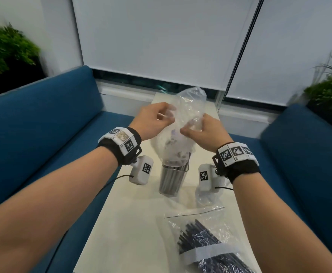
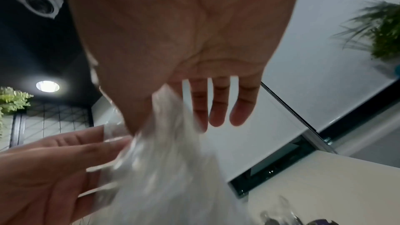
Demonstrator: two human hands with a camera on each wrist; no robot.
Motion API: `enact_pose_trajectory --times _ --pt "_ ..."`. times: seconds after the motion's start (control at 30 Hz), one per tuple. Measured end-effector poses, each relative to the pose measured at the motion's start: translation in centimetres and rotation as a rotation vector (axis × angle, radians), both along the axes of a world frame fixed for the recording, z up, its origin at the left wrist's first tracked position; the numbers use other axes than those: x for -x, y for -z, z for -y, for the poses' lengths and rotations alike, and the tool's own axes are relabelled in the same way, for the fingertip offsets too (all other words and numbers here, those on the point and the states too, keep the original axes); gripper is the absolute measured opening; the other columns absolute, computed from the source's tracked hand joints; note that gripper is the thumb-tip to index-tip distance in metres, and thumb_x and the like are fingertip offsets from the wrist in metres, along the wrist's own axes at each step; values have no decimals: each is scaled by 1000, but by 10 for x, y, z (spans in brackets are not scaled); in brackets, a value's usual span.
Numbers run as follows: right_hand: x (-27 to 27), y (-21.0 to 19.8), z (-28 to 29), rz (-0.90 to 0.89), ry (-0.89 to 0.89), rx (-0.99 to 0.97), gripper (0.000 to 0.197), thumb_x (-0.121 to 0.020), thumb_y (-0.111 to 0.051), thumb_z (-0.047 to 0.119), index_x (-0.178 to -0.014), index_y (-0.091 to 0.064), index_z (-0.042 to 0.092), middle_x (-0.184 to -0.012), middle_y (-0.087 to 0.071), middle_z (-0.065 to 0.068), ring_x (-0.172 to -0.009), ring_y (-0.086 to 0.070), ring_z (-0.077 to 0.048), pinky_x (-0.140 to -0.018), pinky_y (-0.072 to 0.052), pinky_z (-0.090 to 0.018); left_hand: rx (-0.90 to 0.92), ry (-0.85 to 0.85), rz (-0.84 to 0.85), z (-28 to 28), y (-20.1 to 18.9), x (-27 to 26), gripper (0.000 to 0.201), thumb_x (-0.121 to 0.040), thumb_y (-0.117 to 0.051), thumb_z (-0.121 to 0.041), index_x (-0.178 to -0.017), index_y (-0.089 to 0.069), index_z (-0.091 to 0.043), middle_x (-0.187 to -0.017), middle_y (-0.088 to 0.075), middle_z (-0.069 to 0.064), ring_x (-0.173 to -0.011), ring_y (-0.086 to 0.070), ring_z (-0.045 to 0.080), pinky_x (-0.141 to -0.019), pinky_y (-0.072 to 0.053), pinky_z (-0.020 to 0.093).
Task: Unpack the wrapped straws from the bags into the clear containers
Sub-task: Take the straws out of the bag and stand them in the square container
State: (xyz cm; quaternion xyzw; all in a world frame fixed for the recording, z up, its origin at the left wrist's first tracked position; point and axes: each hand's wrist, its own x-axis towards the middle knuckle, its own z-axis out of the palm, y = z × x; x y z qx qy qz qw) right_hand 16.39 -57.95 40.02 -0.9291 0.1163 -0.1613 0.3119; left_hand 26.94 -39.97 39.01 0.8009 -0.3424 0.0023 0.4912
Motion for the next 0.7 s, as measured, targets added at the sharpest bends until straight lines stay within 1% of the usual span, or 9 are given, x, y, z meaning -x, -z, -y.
enact_pose_trajectory --times 0.1,0.23,0.33,0.37,0.43,0.5,0.57,0.63,0.7 --pt "16 -4 -4 102 33 -10 28 -90 -76 45 -99 -63 22 -93 -61 6 -76 -58 -11 -62 -39 -20 67 -56 64 -19 3 11 23 -89 -76 -31 -111 -69 -34 -100 -73 -7 -93 -68 1 -95 -57 37" --pt "46 -1 -23 425 32 -283 19 -92 -75 42 -83 -66 29 -76 -67 8 -62 -62 -11 -59 -53 -27 118 23 46 -59 10 39 76 -78 -80 -54 -144 -43 -47 -138 -57 -6 -129 -55 8 -106 -46 27" --pt "68 22 -49 406 -98 -696 11 -96 -71 38 -87 -74 34 -97 -80 -4 -86 -76 -23 -74 -64 -46 140 163 -99 -88 25 66 68 -87 -66 -56 -146 -35 -54 -153 -47 -12 -139 -50 9 -113 -42 33" --pt "75 35 -56 357 -153 -819 5 -95 -72 38 -94 -75 34 -106 -79 -9 -97 -77 -27 -83 -64 -54 138 173 -111 -96 34 73 60 -90 -66 -52 -144 -41 -51 -148 -53 -12 -133 -55 8 -110 -47 33" --pt "84 65 -68 280 -137 -923 25 -86 -79 42 -110 -71 39 -118 -77 -9 -107 -75 -30 -88 -62 -59 93 99 -79 -109 52 89 42 -93 -70 -40 -131 -55 -47 -126 -66 -11 -110 -66 8 -98 -56 34" --pt "92 97 -78 278 70 -892 66 -79 -88 38 -133 -51 48 -132 -68 -2 -110 -73 -24 -83 -65 -48 54 3 -22 -120 74 102 34 -92 -74 -33 -119 -59 -48 -112 -68 -15 -99 -66 7 -87 -57 27" --pt "106 128 -90 336 236 -729 97 -78 -91 26 -149 -27 45 -145 -49 4 -113 -65 -16 -83 -61 -32 1 -43 49 -130 101 112 37 -91 -76 -28 -117 -59 -48 -110 -64 -24 -99 -61 -4 -83 -47 10" --pt "119 164 -97 353 204 -483 95 -83 -87 22 -151 -26 44 -149 -36 9 -119 -57 -14 -89 -57 -28 -113 -70 176 -142 130 118 36 -92 -74 -28 -123 -62 -42 -108 -57 -23 -97 -55 -7 -81 -40 6" --pt "124 199 -102 155 95 -261 74 -90 -79 29 -151 -37 38 -150 -38 6 -130 -52 -20 -102 -55 -38 -249 -96 239 -151 165 119 34 -93 -72 -32 -126 -65 -35 -108 -53 -16 -98 -50 -2 -84 -41 11"
